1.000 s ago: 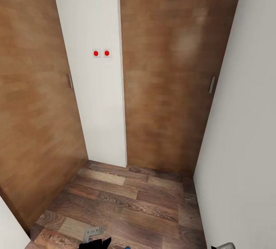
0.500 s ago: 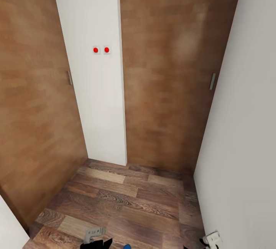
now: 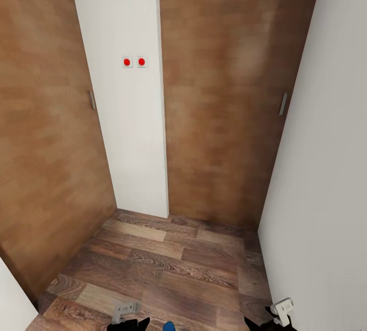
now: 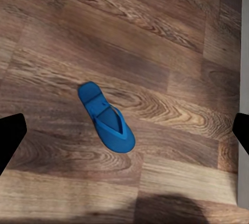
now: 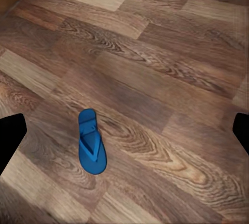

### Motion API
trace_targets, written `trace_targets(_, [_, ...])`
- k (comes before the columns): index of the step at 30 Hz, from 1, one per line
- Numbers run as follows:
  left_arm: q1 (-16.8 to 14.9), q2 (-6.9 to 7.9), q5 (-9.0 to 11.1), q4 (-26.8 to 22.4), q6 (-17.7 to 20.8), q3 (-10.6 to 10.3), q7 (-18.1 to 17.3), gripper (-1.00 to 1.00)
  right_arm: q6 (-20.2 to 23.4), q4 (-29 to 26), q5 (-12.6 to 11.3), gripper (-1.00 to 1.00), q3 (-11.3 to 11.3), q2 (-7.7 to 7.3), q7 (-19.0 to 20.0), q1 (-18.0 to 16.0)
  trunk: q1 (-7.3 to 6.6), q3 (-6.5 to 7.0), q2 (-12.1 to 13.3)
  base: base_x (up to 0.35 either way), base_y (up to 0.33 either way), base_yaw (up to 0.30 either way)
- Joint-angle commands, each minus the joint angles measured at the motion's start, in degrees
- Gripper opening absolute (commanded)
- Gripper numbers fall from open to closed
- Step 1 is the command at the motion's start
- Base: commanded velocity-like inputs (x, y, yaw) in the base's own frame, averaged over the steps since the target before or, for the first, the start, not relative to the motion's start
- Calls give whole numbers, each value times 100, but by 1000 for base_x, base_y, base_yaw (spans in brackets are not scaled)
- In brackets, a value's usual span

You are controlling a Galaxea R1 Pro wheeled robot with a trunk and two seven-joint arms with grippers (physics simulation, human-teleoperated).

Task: In the bedroom, move the book from the bed onto either nightstand, and place the two sandals side by side next to the bed.

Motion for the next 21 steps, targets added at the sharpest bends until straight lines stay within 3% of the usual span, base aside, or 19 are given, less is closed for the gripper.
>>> trace_targets(1, [-2, -3, 61, -7, 56, 15, -17, 100, 71, -18, -64, 100, -124, -4, 28, -2, 22, -24, -44, 0, 0, 0])
trace_targets(6, [-2, -7, 61, -7, 56, 15, -17, 100, 232, -42, -71, 100, -570, -11, 28, -1, 132, -114, -245, 0, 0, 0])
trace_targets(8, [-2, -8, 61, -7, 56, 15, -17, 100, 261, -102, -72, 100, -628, -14, 28, -2, 176, -150, -325, 0, 0, 0])
trace_targets(21, [-2, -12, 61, 76, 56, 2, -17, 100, 299, -472, -72, 100, -695, -9, 36, -1, 461, -383, -847, 0, 0, 0])
